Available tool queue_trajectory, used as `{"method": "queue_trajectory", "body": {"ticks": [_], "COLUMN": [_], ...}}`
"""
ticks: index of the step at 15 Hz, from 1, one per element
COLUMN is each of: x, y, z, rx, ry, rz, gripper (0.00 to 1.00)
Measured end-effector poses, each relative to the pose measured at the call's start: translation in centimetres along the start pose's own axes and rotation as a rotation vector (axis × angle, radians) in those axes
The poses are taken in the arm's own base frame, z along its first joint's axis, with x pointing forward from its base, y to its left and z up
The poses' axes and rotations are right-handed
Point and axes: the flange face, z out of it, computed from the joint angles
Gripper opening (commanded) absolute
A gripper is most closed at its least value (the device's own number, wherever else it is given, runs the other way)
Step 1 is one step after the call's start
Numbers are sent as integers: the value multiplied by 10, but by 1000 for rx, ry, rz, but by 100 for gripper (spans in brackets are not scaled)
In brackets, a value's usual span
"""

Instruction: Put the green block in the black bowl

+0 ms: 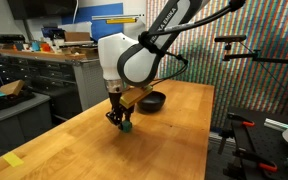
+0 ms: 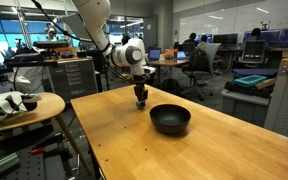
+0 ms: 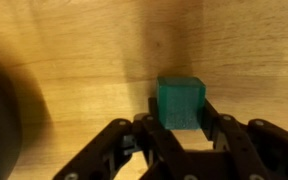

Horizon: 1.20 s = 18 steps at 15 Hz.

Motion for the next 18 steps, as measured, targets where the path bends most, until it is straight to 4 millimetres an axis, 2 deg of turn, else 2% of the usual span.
{"method": "queue_trajectory", "body": {"ticks": [6,9,13,18], "x": [6,14,31,53], "y": [1,11,42,92], "z": [-13,-25,-45,-83], "rx": [9,6,-4,-11], "ry": [22,42,72,101], "rz": [4,18,37,44], "gripper": [17,17,17,17]}}
